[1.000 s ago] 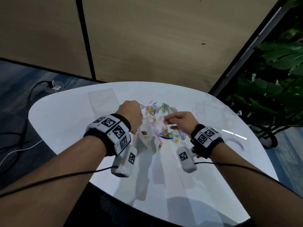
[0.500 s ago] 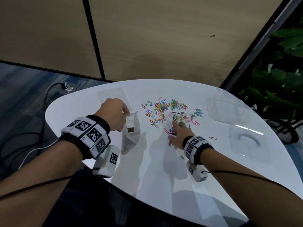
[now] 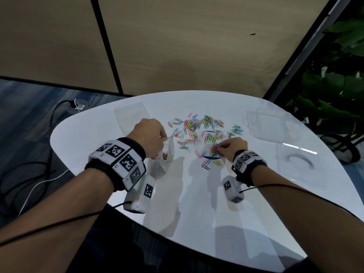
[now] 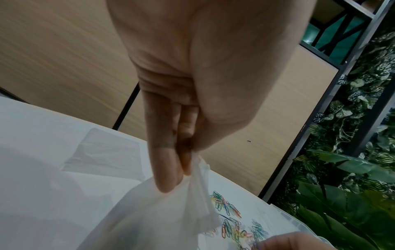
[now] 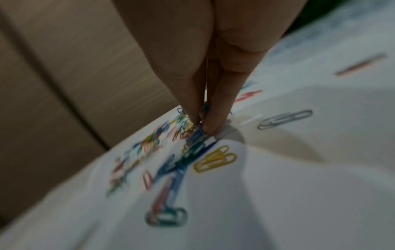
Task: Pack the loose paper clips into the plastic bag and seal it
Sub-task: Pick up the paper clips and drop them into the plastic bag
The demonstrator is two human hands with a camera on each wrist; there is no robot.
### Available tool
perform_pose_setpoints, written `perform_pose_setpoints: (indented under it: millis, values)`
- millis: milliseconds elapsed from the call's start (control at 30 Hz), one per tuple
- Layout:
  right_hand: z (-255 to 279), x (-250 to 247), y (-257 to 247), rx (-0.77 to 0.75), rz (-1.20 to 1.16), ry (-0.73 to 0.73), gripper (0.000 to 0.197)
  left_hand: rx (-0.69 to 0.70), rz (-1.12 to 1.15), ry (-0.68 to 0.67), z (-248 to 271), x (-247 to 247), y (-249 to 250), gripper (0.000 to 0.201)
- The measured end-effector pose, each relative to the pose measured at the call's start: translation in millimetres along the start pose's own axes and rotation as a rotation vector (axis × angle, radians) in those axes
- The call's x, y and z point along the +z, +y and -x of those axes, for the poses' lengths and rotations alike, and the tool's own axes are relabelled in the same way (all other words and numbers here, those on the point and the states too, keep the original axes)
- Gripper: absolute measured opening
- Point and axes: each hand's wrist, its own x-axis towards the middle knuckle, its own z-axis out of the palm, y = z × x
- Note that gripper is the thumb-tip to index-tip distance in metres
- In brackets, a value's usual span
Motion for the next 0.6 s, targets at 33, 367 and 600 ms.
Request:
perform_pose_setpoints:
  millis: [33,367,600]
  values:
    - [-3,-4,4,0.109,-0.194,-0.047,0.004,0.000,-0.003,-0.003,0,0,2,0.022]
    - [38,-29,-64,0.096,-1.124,-0.593,0.030,0.021,-0.049,-0.014,-3,5,17,0.021]
    - [77,11,-113,-0.048,-0.643,-0.554,0.020,0.020,-0.005,0.023,0,6,23,0.016]
